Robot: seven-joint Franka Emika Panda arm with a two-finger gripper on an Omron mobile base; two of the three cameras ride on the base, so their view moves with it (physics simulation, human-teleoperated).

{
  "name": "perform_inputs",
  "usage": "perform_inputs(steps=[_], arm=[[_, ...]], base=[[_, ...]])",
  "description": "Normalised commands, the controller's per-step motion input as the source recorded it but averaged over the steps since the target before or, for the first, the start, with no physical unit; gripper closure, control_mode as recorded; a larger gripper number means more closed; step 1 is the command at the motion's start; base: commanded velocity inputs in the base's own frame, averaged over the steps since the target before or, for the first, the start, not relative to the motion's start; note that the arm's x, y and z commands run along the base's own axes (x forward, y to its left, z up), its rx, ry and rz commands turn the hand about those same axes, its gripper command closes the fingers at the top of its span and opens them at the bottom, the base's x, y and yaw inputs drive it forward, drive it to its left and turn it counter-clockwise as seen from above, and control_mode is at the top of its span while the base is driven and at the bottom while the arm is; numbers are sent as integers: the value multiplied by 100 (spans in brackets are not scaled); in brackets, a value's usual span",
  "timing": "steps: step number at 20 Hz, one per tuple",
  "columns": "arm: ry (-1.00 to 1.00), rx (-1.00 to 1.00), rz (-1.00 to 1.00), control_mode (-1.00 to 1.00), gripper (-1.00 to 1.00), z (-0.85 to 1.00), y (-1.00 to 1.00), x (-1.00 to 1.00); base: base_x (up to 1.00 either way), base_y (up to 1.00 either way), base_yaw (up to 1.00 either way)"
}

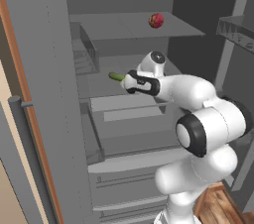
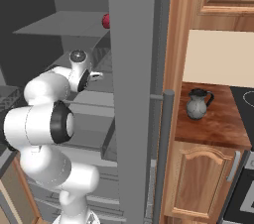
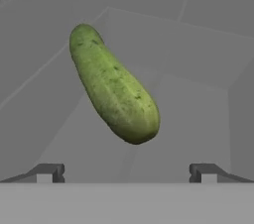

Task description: Move the cucumber and peach from the second highest shelf to the top shelf to make space. Then, place the pitcher from the counter on the cleared second highest shelf.

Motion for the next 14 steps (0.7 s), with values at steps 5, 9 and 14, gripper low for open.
perform_inputs(steps=[5,9,14], arm=[[0,0,1,-100,-100,-14,0,47],[0,0,0,-100,-100,-11,0,50],[0,0,0,-100,-100,-15,2,43]], base=[[0,0,0],[0,0,0],[0,0,0]])
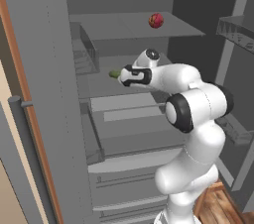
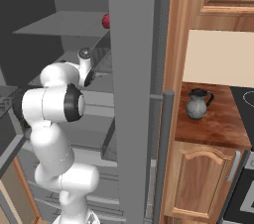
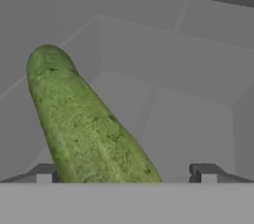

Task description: Move the cucumber and peach from the second highest shelf to the top shelf to make space. Then, place the pitcher from the counter on the cleared second highest shelf.

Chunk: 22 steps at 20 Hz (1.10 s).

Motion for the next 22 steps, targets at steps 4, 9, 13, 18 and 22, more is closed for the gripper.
perform_inputs(steps=[4,9,13,18,22], arm=[[0,0,0,-100,-100,-38,12,24],[1,-1,1,-100,100,-51,23,17],[1,-4,2,-100,100,-59,40,4],[0,-3,4,-100,100,-60,33,0],[0,-5,3,-100,100,-60,31,-27]], base=[[0,0,0],[0,0,0],[0,0,0],[0,0,0],[0,0,0]])
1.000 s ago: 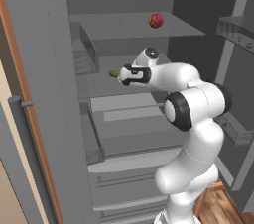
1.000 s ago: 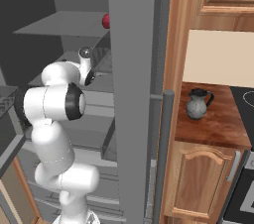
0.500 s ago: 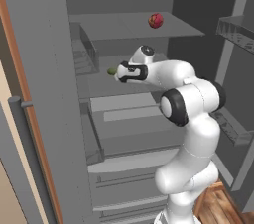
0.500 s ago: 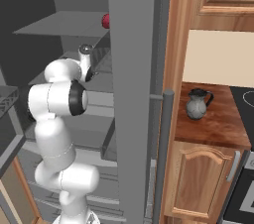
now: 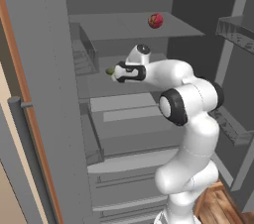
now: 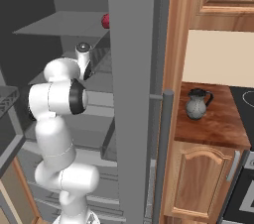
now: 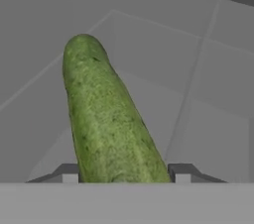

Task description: Move the cucumber and peach from the second highest shelf to the top shelf to make space. Then, place the pitcher from the counter on the cleared second highest shelf.

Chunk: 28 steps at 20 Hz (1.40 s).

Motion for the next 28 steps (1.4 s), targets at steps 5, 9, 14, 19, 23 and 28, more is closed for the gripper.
perform_inputs(steps=[5,9,14,19,23,28], arm=[[0,-5,6,-100,100,-34,38,-86],[0,-3,5,-100,100,-8,31,-100],[0,-2,1,-100,100,10,21,-100],[0,0,-2,-100,100,40,0,-100],[0,0,-4,-100,100,69,0,-100],[0,0,-9,-100,100,91,-8,-100]], base=[[0,0,0],[0,0,0],[0,0,0],[0,0,0],[0,0,0],[0,0,0]])
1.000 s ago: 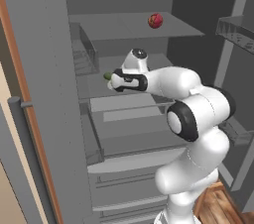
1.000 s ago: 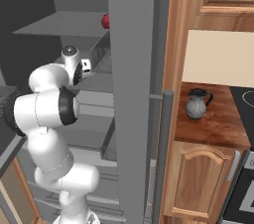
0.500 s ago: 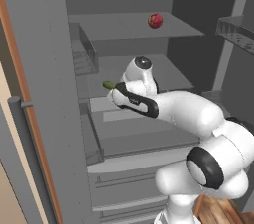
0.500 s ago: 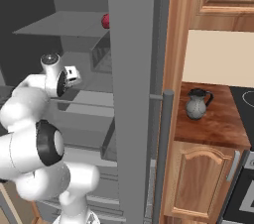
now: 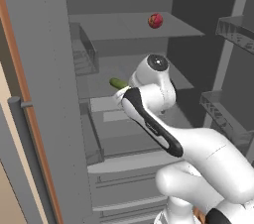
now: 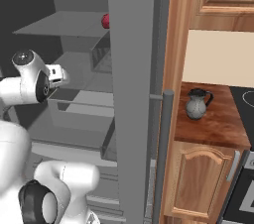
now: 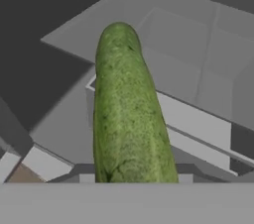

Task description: Move the cucumber and peach from the second highest shelf to the top shelf to make space. Then, place the pitcher from the counter on the cleared second highest shelf.

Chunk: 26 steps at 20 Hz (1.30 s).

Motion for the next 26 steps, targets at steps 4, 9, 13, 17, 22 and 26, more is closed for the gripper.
perform_inputs(steps=[4,9,13,17,22,26], arm=[[-7,0,-11,-100,100,94,-21,-88],[-13,0,-8,-100,100,89,-25,-47],[-15,0,-3,-100,100,80,-21,-6],[-10,0,-2,-100,100,66,-14,0],[-2,0,-1,-100,100,41,-3,28],[0,0,0,-100,100,19,0,55]], base=[[0,0,0],[0,0,0],[0,0,0],[0,0,0],[0,0,0],[0,0,0]])
